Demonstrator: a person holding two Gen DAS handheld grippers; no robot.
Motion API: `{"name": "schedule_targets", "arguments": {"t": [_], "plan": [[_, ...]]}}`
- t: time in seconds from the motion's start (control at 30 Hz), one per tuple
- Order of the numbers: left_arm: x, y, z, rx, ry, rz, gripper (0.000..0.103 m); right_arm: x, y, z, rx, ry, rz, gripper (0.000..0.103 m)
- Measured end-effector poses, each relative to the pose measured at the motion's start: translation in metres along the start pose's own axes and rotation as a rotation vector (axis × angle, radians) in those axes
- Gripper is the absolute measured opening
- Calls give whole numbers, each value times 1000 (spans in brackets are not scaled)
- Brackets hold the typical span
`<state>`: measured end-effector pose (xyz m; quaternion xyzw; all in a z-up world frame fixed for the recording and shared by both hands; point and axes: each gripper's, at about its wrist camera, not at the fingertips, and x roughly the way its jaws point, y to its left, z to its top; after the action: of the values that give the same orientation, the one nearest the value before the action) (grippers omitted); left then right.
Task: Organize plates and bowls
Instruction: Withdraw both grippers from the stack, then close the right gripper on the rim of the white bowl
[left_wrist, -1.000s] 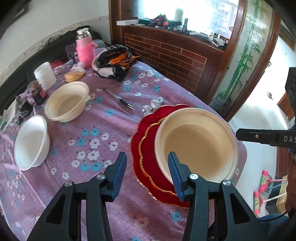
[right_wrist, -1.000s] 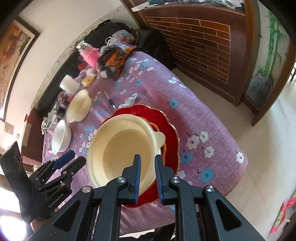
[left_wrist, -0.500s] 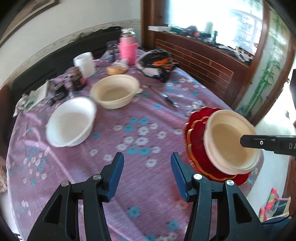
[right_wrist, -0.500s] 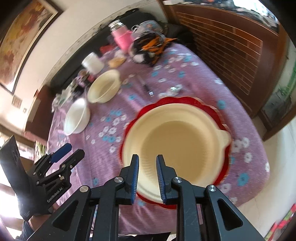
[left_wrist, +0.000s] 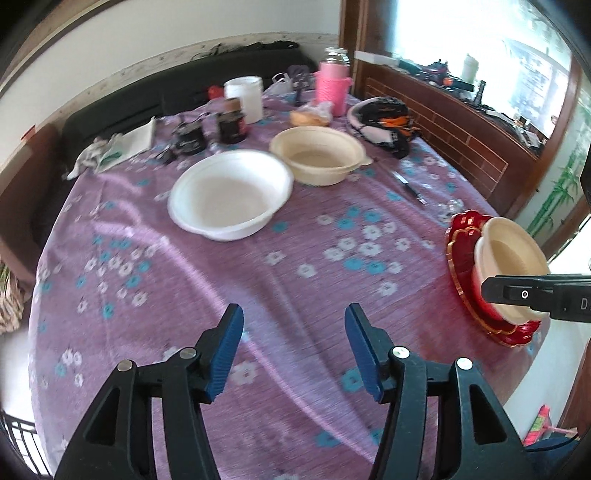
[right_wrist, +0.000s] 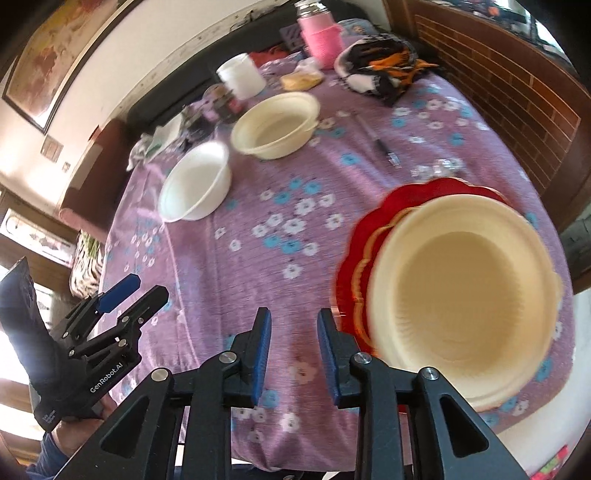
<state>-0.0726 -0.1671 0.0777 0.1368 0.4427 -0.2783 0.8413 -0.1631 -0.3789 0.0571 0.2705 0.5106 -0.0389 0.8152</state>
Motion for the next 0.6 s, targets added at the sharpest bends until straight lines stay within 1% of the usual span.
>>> {"name": "schedule_targets", "arguments": {"t": [0.13, 0.17, 0.23, 0.37, 0.6], "plan": [[-2, 25, -10, -32, 12, 31, 58, 16, 20, 6, -12, 25, 28, 30], [-3, 32, -13, -41, 17, 40, 58, 22, 25, 10, -10, 33, 37, 33], [-4, 43, -19, -52, 24, 53, 59, 30, 34, 17, -6, 41, 52, 35], [-5, 66, -31, -84, 40, 79, 59, 51, 57, 45, -24, 43, 70, 36], [-8, 100, -51, -141, 63, 120, 59, 101, 76, 101, 19, 58, 70, 37]]}}
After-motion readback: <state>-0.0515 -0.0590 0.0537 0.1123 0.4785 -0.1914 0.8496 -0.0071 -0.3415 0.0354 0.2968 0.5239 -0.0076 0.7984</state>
